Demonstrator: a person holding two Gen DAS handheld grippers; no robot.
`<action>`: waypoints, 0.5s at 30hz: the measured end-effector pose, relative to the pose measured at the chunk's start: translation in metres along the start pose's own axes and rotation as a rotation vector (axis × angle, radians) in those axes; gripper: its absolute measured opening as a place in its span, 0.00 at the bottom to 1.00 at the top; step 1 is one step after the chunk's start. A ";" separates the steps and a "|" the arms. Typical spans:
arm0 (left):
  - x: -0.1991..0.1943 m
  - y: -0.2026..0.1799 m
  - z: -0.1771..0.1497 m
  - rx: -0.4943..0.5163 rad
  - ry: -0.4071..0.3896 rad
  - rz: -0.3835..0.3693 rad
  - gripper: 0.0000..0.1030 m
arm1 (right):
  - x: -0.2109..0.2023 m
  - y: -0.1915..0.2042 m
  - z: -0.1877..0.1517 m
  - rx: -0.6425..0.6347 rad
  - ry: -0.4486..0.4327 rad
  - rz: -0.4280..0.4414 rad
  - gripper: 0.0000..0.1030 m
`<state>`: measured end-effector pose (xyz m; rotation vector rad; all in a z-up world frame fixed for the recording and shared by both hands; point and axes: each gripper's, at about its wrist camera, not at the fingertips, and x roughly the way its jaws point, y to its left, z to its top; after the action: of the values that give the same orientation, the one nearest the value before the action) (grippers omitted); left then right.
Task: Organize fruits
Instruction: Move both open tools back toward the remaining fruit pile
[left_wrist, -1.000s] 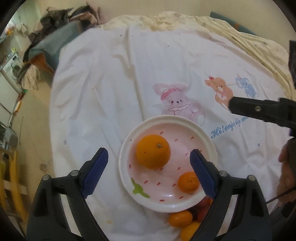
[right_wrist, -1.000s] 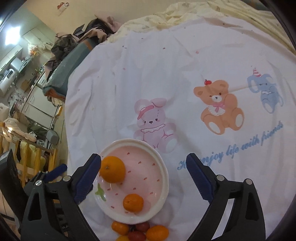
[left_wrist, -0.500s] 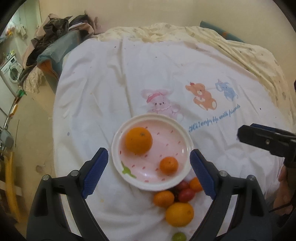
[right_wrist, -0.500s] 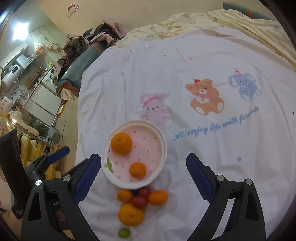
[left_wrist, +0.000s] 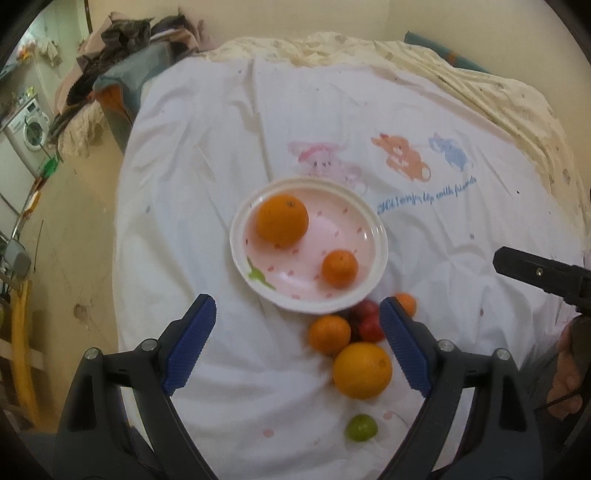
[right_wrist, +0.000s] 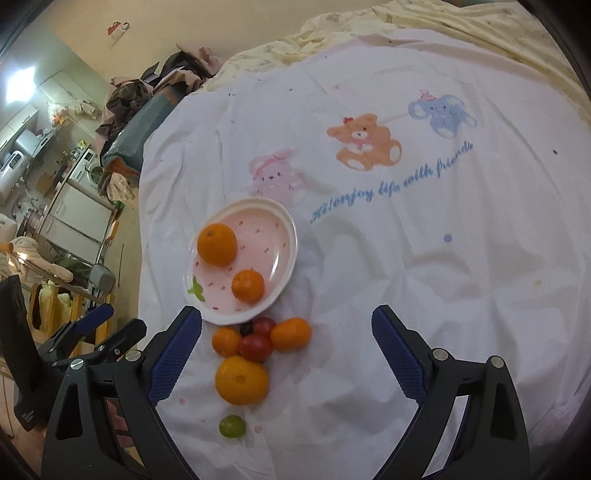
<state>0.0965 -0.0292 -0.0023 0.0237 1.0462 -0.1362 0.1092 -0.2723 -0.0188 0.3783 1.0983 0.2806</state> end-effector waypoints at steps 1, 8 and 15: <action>0.002 0.002 -0.003 -0.014 0.012 -0.003 0.85 | 0.002 -0.002 -0.001 0.005 0.005 0.000 0.93; 0.012 0.017 -0.014 -0.087 0.044 -0.012 0.85 | 0.027 -0.020 -0.009 0.066 0.066 0.005 0.93; 0.024 0.028 -0.016 -0.116 0.077 0.024 0.85 | 0.051 -0.020 -0.013 0.077 0.134 0.021 0.93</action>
<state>0.0982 -0.0027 -0.0327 -0.0641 1.1292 -0.0530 0.1205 -0.2678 -0.0734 0.4442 1.2403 0.2861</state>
